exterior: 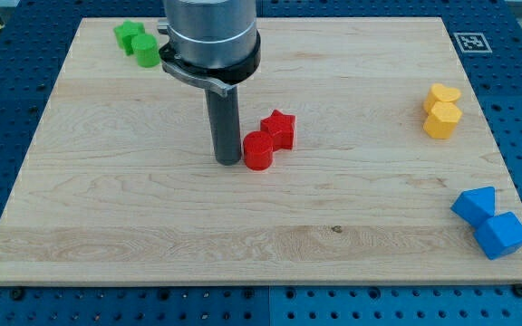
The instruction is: Separate the red circle and red star
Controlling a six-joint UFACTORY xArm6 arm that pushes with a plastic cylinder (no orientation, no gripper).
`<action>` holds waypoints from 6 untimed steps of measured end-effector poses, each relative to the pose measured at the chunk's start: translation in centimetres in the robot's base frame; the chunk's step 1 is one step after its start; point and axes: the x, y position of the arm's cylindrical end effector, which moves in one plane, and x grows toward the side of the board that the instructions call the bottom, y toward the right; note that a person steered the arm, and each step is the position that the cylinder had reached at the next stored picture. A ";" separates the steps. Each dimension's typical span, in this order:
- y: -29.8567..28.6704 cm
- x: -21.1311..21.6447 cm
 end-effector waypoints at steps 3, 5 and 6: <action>2.1 -0.3; 4.8 -1.5; 6.3 -1.5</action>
